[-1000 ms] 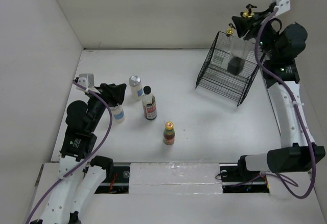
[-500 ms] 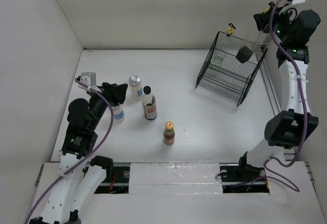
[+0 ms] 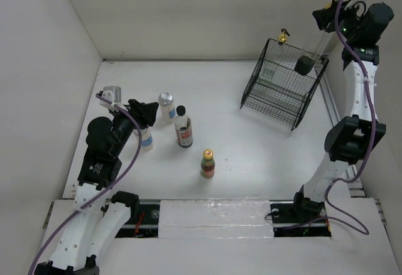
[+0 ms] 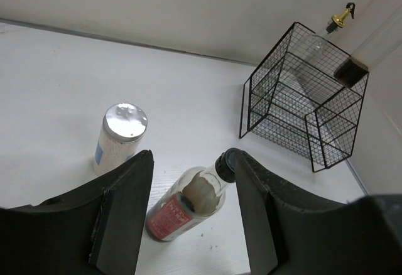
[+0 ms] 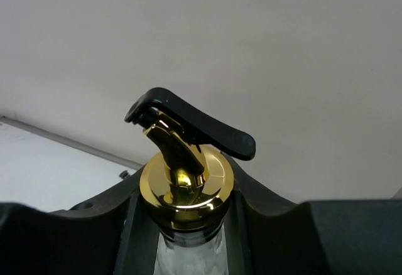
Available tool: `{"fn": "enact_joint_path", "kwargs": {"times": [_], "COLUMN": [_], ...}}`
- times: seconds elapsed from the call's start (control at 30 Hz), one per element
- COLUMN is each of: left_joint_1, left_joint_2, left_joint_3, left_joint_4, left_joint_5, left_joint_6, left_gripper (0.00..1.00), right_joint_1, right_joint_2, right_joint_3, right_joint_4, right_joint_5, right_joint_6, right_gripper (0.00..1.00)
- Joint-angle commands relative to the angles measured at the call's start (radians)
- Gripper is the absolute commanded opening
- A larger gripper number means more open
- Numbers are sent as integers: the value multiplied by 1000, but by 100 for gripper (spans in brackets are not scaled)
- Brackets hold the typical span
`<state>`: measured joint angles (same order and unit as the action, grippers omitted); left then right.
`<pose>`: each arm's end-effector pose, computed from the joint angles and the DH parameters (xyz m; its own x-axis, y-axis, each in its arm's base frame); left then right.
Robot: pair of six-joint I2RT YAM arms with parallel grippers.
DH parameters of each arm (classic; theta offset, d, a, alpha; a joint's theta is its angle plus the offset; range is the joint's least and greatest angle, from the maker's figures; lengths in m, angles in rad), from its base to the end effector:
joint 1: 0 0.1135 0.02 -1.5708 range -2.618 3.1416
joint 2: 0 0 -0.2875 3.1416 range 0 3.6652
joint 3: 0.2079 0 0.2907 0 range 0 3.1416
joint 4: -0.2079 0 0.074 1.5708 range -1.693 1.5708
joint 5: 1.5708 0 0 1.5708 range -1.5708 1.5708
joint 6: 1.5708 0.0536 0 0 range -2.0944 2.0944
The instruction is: Organize the condiment bottles
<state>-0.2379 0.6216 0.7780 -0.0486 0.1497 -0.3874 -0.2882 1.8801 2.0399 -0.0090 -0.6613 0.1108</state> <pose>0.1771 -0.0512 0.3982 -0.0457 -0.3733 -0.9266 0.3887 0.8478 -0.3607 0.4828 -0.1088 0.5093 0.1036 0.0603 -0.9928 -0.3715 0.9282 0.0176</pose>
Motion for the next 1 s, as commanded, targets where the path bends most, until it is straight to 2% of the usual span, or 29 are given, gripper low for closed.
{"fn": "enact_joint_path", "kwargs": {"times": [0.0, 0.33, 0.6, 0.83, 0.97], "left_joint_1": [6, 6, 6, 6, 6], "left_joint_2": [0, 9, 9, 9, 0], "left_joint_3": [7, 7, 7, 7, -2], "left_joint_4": [47, 47, 47, 47, 47], "left_joint_5": [5, 5, 5, 14, 14], "left_joint_6": [-5, 4, 4, 4, 4], "left_gripper": [50, 50, 50, 50, 50], "right_joint_1": [-14, -23, -32, -63, -54], "right_joint_2": [5, 47, 102, 111, 65], "right_joint_3": [100, 146, 146, 40, -56], "right_joint_4": [139, 153, 162, 176, 193], "right_joint_5": [-34, -64, -210, -328, -284], "right_joint_6": [18, 18, 18, 18, -2], "right_gripper": [22, 20, 20, 20, 20]}}
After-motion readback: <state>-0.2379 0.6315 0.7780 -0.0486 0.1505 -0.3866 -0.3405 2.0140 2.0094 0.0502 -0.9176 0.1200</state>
